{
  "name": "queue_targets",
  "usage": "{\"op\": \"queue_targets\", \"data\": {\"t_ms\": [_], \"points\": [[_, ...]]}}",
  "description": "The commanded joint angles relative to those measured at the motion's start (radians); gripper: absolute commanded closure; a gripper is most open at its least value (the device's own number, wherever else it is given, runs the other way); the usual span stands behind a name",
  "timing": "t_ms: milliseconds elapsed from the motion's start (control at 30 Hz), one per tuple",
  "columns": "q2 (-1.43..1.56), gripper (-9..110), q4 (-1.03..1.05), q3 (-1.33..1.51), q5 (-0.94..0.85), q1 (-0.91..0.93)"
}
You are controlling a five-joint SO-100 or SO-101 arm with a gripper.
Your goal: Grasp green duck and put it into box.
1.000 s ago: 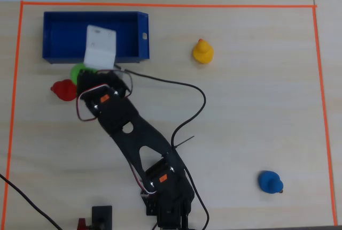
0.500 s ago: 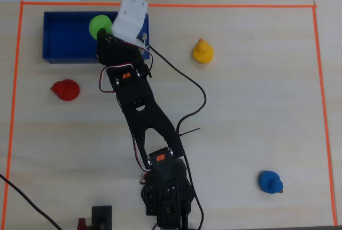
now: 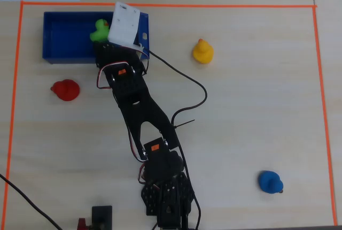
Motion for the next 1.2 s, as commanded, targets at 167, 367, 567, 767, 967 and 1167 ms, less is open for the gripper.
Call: {"op": "queue_targets", "data": {"t_ms": [167, 367, 567, 767, 967, 1167], "points": [[0.549, 101, 0.152, 0.135, -0.038, 0.003], [1.058, 101, 0.204, 0.541, -0.164, 0.049], [1.482, 101, 0.247, 0.963, -0.261, 0.14], [1.799, 101, 0.365, 1.223, -0.27, 0.15], [1.799, 101, 0.374, 1.367, -0.314, 0.149], [1.801, 101, 0.611, 1.368, -0.364, 0.138]]}}
